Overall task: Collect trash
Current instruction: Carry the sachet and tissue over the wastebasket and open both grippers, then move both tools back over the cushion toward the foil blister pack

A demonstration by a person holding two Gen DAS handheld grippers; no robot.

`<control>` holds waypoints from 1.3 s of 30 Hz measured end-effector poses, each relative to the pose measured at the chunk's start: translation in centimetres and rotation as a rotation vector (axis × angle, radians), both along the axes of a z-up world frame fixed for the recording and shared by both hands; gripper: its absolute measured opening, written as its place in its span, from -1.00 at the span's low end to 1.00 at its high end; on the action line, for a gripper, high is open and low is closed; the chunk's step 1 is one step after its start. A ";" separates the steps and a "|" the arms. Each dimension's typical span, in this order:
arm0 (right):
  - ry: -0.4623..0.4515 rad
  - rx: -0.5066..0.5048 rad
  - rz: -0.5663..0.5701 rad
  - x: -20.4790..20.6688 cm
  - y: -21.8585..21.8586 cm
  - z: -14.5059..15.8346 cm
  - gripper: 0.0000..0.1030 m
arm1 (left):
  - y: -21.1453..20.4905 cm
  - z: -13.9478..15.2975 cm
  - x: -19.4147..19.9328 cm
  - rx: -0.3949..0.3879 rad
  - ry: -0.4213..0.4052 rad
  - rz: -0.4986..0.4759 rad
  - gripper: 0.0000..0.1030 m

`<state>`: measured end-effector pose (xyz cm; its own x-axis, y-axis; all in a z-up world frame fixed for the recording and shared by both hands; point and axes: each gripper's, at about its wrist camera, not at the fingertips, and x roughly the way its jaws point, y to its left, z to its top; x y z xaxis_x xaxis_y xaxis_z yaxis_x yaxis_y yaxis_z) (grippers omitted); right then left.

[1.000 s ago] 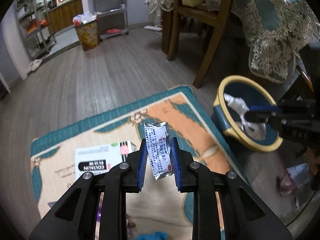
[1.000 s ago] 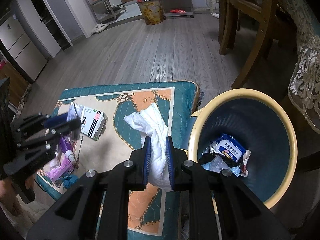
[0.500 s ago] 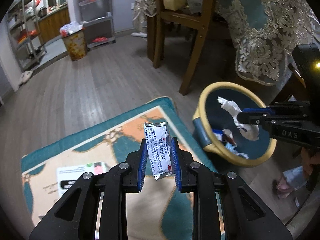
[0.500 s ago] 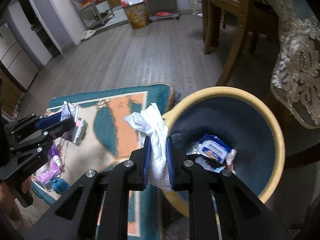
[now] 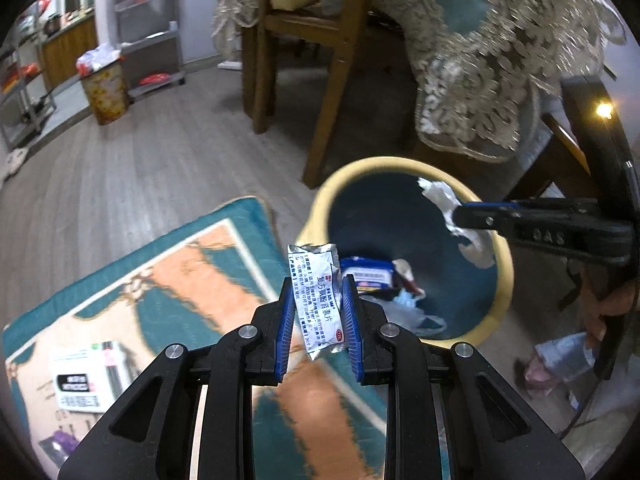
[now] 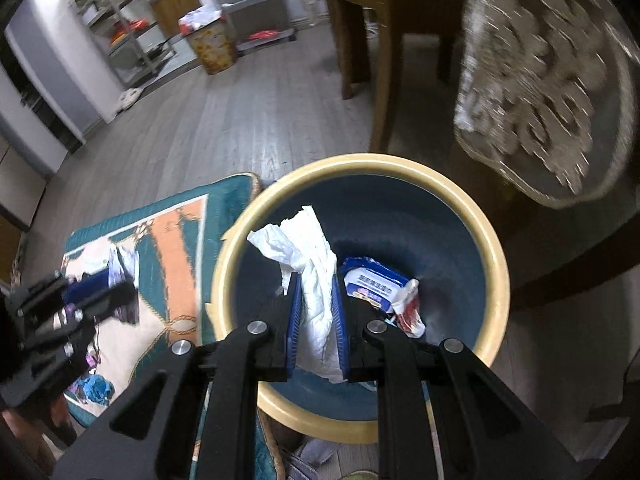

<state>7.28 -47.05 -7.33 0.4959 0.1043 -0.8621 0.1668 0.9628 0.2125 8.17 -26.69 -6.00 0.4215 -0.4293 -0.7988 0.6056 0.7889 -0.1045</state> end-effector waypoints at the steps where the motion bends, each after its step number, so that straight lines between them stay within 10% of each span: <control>1: 0.003 0.009 -0.012 -0.1 -0.4 -0.1 -0.71 | -0.4 -0.1 -0.1 0.000 0.002 -0.008 -0.52; 21: 0.000 0.075 -0.118 -1.5 -3.8 -0.8 -0.67 | -6.0 -2.5 -2.2 -0.029 -0.001 -0.128 -0.52; 30: -0.035 0.097 -0.158 -2.0 -4.8 -0.3 0.51 | -5.6 -1.8 -2.6 -0.058 -0.035 -0.135 0.33; 39: -0.042 0.089 -0.164 -1.2 -3.9 0.0 0.86 | -3.8 -0.9 -2.1 -0.028 -0.086 -0.079 0.80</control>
